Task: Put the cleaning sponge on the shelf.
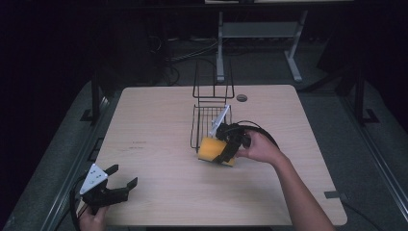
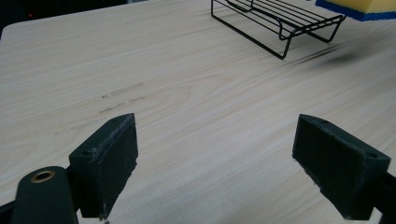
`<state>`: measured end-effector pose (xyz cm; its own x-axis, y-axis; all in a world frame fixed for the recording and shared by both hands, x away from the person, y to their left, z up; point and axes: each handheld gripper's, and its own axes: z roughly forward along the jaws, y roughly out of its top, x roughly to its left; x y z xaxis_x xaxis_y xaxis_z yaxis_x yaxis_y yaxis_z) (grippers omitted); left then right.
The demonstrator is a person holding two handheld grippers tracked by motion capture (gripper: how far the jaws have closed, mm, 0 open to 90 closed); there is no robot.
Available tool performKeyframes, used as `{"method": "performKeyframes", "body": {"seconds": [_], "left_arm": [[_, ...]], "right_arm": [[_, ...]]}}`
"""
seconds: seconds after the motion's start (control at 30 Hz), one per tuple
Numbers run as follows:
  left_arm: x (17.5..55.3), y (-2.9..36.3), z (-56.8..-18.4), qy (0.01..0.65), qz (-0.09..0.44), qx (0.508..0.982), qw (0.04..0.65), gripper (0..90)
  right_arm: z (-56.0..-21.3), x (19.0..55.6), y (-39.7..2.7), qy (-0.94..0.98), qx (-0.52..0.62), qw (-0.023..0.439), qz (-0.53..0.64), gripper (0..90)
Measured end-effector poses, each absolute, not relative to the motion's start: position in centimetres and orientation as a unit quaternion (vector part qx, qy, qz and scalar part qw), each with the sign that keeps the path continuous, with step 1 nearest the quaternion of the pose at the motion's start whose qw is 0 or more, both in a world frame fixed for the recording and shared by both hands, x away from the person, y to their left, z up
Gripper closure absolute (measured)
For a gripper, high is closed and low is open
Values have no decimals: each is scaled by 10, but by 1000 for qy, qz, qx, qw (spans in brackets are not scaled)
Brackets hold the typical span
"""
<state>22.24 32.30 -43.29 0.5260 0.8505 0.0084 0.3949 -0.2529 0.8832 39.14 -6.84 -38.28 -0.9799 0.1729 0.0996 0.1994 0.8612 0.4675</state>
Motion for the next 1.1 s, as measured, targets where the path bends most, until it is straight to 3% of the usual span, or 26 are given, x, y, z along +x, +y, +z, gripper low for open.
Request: {"method": "performKeyframes", "body": {"seconds": [1.1], "left_arm": [[223,326,-433,419,254,747,448,135]], "right_arm": [[-389,437,-58,-966,-119,54,-224,212]]}}
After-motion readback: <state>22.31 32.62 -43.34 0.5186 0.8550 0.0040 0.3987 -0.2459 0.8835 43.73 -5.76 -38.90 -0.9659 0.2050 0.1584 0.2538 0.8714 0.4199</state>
